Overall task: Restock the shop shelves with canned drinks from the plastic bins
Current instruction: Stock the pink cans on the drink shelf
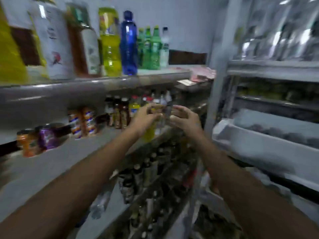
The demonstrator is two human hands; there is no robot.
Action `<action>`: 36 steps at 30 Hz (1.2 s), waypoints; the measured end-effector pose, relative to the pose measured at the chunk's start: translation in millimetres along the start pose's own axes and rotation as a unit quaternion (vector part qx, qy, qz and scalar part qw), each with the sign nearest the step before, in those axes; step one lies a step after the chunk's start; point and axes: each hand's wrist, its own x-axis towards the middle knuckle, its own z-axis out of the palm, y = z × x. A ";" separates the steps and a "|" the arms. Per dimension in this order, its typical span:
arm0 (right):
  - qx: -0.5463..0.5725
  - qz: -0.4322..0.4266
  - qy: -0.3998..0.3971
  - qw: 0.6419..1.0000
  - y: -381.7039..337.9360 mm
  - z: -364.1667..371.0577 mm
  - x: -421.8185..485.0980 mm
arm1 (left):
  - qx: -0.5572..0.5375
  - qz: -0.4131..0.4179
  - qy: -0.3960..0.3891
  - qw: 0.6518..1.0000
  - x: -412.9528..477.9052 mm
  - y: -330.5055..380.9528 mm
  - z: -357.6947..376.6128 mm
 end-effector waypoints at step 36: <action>-0.060 0.014 0.212 0.975 -8.8 -420.1 25.8 | 0.077 0.062 -0.254 0.962 117.7 92.7 409.0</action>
